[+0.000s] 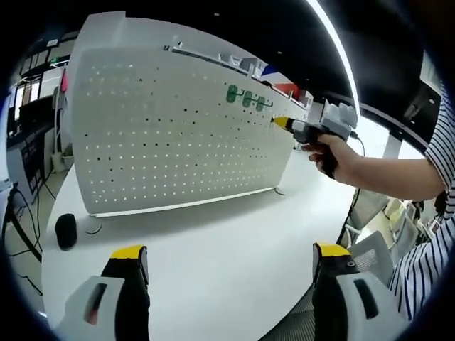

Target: Insert the hook assembly into the mounting plate slot until the hook locks in place.

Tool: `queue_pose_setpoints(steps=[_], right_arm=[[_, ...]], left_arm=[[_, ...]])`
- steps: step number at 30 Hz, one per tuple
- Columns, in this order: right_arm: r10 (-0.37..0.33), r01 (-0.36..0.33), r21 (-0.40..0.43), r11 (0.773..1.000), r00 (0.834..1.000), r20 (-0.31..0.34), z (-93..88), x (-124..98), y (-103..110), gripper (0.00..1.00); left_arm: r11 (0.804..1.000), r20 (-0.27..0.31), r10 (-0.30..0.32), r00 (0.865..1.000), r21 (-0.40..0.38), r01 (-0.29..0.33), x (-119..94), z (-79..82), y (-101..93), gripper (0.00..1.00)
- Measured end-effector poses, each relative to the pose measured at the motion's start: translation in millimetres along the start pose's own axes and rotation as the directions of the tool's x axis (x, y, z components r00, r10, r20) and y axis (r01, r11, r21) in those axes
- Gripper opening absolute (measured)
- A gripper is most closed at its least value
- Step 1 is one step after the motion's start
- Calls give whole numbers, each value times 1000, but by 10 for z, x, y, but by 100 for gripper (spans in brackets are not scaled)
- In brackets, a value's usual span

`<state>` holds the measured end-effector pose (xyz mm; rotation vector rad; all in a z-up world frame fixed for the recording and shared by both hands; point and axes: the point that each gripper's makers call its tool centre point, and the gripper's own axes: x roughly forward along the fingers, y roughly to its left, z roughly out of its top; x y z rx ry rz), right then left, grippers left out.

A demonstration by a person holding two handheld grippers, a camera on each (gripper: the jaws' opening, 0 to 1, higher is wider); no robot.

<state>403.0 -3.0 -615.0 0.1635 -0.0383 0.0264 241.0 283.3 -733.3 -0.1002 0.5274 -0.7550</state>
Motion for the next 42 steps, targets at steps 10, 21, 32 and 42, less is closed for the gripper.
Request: queue_pose_setpoints(steps=[10,21,32,42], right_arm=[[-27,28,-31,999,998,50,248,211,-193,0],[-61,63,-14,998,994,86,383,304,-338,0],[-60,63,-23,998,993,98,446,380,-390,0],[-57,60,-31,998,994,94,407,424,-399,0]], left_arm=[[1000,-17,8,1000,-8,-8,9,-46,22,98],[1000,-24,3,1000,-14,-3,47,-43,12,97],[1000,-36,7,999,-20,-8,51,-80,51,95],[1000,-31,6,1000,-19,-7,82,-43,77,95]])
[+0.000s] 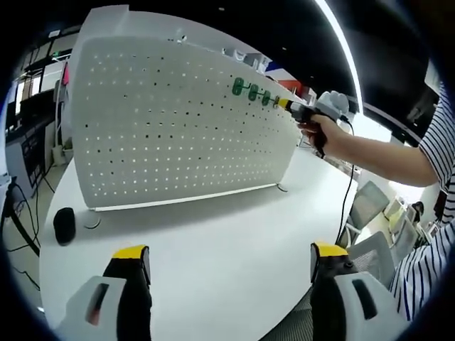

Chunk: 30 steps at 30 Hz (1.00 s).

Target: Insert the hook assembly into the mounting plate slot until the hook locks in place.

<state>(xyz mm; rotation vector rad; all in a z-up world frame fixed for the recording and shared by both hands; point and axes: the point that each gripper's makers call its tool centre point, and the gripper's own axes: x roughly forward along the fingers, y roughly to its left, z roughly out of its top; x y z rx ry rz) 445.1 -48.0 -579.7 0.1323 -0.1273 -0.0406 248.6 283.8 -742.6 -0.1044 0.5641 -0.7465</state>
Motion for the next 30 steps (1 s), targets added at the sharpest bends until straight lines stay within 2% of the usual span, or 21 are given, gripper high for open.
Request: queue_pose_setpoints(steps=[1,3,6,10,12,17,20,24,26,28,30], right_arm=[[0,0,3,1000,1000,-9,-16,0,-2,0],[-7,6,-60,998,1000,-18,-17,8,-17,0],[0,0,-17,1000,1000,-15,-13,30,-39,0],[1,-2,-42,999,1000,-21,-11,23,-32,0],[-18,15,-83,996,999,-35,-22,18,-44,0],[-34,30,-101,994,998,-47,26,-2,-41,1],[-57,52,-107,993,998,-41,107,-41,-45,20],[-56,52,-88,995,998,-39,170,-114,-24,23],[-59,54,-94,994,997,-48,169,-150,-28,28],[-109,97,-127,987,989,-99,116,-257,-121,32],[-178,157,-202,967,980,-89,134,-357,-232,42]], left_arm=[[1000,0,0,1000,0,0,3,-1,0,95],[1000,-8,-3,1000,2,3,8,-11,-7,96],[1000,-6,-4,1000,7,4,8,-4,-9,96],[1000,-3,-1,1000,8,1,-6,17,0,96],[1000,-2,-1,1000,12,1,-11,28,0,95],[1000,6,-5,1000,22,5,-34,66,-29,96],[1000,12,-5,1000,22,5,-76,57,-39,96],[1000,13,-3,1000,20,2,-119,35,-47,96],[1000,20,-1,1000,22,1,-144,43,-55,96],[1000,26,0,1000,20,-1,-159,49,-57,96],[1000,29,0,1000,19,-1,-169,53,-62,96]])
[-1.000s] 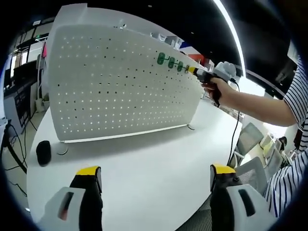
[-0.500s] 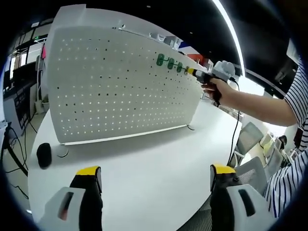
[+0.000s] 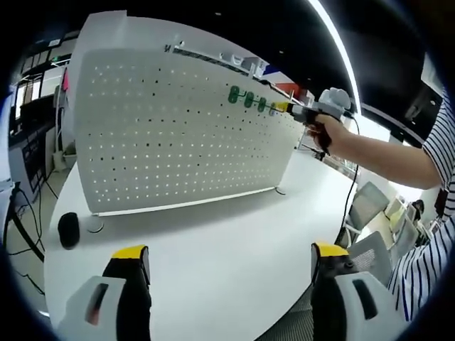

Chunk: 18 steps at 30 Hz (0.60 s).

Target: Insert the hook assembly into the mounting plate slot until the hook locks in place.

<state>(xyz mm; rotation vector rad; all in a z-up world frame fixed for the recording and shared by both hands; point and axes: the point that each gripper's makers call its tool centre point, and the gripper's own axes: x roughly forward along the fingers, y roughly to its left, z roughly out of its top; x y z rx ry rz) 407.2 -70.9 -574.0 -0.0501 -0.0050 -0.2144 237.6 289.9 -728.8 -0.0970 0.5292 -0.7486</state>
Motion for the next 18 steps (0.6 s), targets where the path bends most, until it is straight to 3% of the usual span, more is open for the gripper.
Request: queue_pose_setpoints(steps=[4,18], right_arm=[[12,-11,25,1000,999,-31,-82,-149,-18,58],[16,-14,28,1000,996,-85,-455,-857,-106,72]], left_arm=[[1000,11,-4,1000,7,4,-15,33,-21,96],[1000,25,-19,999,19,19,-59,41,-108,97]])
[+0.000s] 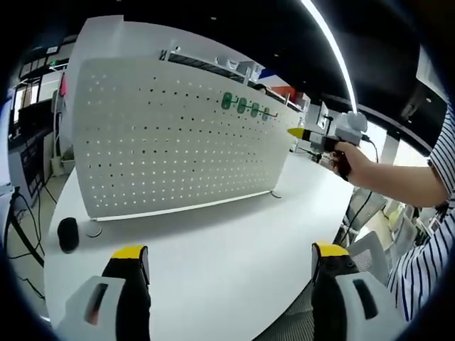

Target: Insert the hook assembly into the mounting plate slot until the hook locks in place.

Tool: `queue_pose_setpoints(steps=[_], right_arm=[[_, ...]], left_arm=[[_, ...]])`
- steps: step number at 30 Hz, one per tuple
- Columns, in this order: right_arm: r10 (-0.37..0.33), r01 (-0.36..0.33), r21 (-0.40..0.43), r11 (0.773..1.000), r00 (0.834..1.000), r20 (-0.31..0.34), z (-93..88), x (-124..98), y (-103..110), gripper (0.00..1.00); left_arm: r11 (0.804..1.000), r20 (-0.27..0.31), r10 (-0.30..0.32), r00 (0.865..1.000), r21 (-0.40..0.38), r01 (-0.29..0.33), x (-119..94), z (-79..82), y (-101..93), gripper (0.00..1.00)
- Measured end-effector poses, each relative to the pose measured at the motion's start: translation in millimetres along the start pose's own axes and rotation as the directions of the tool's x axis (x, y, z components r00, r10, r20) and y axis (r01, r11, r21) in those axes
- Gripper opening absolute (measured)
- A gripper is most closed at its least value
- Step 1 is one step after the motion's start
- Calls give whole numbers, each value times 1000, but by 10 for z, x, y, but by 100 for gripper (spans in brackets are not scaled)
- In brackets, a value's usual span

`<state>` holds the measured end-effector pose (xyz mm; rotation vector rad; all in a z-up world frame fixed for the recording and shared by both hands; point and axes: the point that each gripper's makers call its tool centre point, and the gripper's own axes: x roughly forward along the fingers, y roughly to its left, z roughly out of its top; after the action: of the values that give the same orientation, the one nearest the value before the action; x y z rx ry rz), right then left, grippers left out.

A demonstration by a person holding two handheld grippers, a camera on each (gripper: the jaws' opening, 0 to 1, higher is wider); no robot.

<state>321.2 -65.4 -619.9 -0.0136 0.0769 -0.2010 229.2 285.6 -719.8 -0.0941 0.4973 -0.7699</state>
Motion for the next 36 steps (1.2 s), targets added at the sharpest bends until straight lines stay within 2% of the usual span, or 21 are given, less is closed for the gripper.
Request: queue_pose_setpoints(steps=[9,11,17,20,22,26,29,36], right_arm=[[6,-10,-47,999,997,-79,-410,-361,26,75],[32,-38,-53,998,994,-108,-509,-445,97,76],[37,-43,-36,998,989,-145,-677,-646,143,81],[50,-62,-70,996,985,-164,-748,-743,168,78],[62,-74,-56,996,981,-183,-812,-799,177,79],[71,-85,-62,994,977,-203,-888,-914,182,82],[63,-71,-34,997,980,-189,-893,-1009,150,82],[61,-62,1,998,977,-203,-939,-1188,142,85]], left_arm=[[1000,6,-16,1000,3,16,-6,-4,-55,97],[1000,3,-16,1000,4,16,-18,-16,-50,97],[1000,1,-14,1000,5,14,-48,-34,-36,98],[1000,0,-15,1000,4,15,-55,-41,-37,98],[1000,-1,-17,1000,4,17,-54,-52,-41,98],[1000,-3,-20,1000,3,20,-56,-67,-51,98],[1000,-3,-21,1000,2,21,-58,-79,-48,98],[1000,0,-17,1000,-4,17,-80,-101,-52,99]])
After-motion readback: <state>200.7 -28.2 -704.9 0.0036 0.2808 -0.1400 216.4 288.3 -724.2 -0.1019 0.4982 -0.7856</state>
